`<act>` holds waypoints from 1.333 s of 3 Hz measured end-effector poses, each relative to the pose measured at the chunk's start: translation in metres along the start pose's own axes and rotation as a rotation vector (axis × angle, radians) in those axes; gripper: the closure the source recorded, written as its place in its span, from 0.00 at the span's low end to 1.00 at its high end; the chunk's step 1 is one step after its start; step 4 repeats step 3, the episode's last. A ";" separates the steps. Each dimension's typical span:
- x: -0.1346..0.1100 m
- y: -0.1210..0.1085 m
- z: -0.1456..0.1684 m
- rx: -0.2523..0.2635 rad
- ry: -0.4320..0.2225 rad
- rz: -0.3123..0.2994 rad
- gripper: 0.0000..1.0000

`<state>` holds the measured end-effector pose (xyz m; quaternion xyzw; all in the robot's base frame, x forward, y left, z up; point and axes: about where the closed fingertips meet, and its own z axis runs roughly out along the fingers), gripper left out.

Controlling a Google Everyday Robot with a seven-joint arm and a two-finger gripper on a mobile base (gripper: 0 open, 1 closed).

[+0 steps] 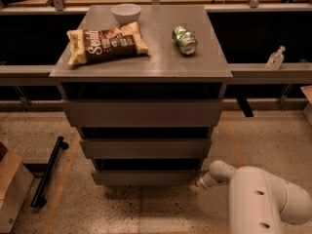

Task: Close bottom drawer

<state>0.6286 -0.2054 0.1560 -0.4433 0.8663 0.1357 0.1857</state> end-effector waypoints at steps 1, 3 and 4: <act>0.000 0.002 0.002 -0.004 0.001 0.000 0.13; 0.001 0.005 0.004 -0.008 0.002 0.000 0.00; 0.001 0.005 0.004 -0.008 0.002 0.000 0.00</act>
Offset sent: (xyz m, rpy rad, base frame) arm -0.0015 0.0017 -0.0018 0.0013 0.0032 0.0018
